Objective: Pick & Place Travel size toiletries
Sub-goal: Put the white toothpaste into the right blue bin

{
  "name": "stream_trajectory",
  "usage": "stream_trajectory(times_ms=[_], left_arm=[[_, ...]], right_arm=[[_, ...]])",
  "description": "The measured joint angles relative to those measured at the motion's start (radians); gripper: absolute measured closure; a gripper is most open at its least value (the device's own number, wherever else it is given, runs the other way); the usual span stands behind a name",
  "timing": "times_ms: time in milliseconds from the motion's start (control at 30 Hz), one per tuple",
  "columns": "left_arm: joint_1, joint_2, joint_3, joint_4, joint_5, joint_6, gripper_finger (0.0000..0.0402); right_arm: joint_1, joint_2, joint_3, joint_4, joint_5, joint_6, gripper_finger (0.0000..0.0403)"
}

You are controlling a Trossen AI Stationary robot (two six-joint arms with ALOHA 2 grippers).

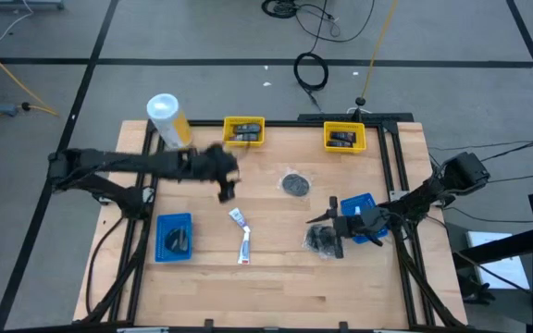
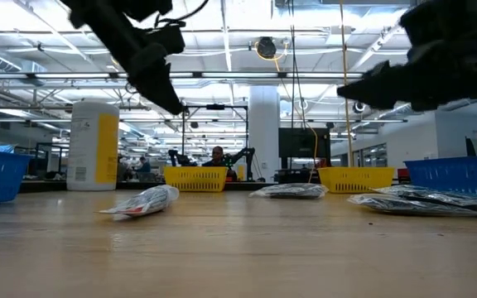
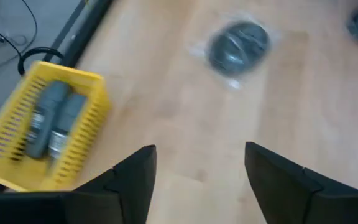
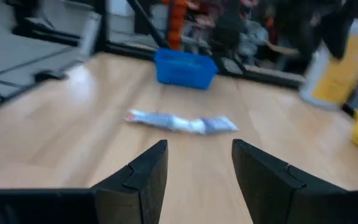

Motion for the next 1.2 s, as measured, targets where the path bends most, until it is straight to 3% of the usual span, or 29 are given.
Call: stream_trajectory(times_ms=[200,333,467,567,700,800,933,1067,1200], left_arm=[[-0.288,0.008,-0.190,0.263,-0.246,-0.212,0.0189],[-0.389,0.009,-0.350,0.515,-0.279,-0.358,0.0203],[-0.456,0.009,-0.466,0.681,-0.302,-0.477,0.0213],[-0.489,0.009,-0.519,0.760,-0.315,-0.505,0.0222],[-0.519,0.009,-0.558,0.817,-0.418,-0.528,0.0234],[-0.534,0.009,-0.558,0.819,-0.497,-0.535,0.0244],[-0.539,0.009,-0.558,0.820,-0.525,-0.501,0.0256],[-0.525,0.009,-0.559,0.849,-0.533,-0.411,0.0265],[-0.502,0.009,-0.559,0.893,-0.533,-0.332,0.0270]], right_arm=[[0.040,0.000,0.083,-0.061,0.002,-0.042,0.0232],[0.029,0.001,0.166,-0.266,0.001,0.026,0.0232],[-0.001,0.062,0.251,-0.344,-0.001,0.103,0.0232],[-0.030,0.155,0.314,-0.340,-0.025,0.150,0.0231],[-0.078,0.302,0.440,-0.393,-0.088,0.231,0.0218],[-0.102,0.399,0.580,-0.534,-0.129,0.311,0.0195],[-0.112,0.503,0.772,-0.727,-0.129,0.439,0.0156],[-0.109,0.582,0.918,-0.828,-0.031,0.568,0.0130],[-0.107,0.658,1.017,-0.890,0.035,0.656,0.0130]])
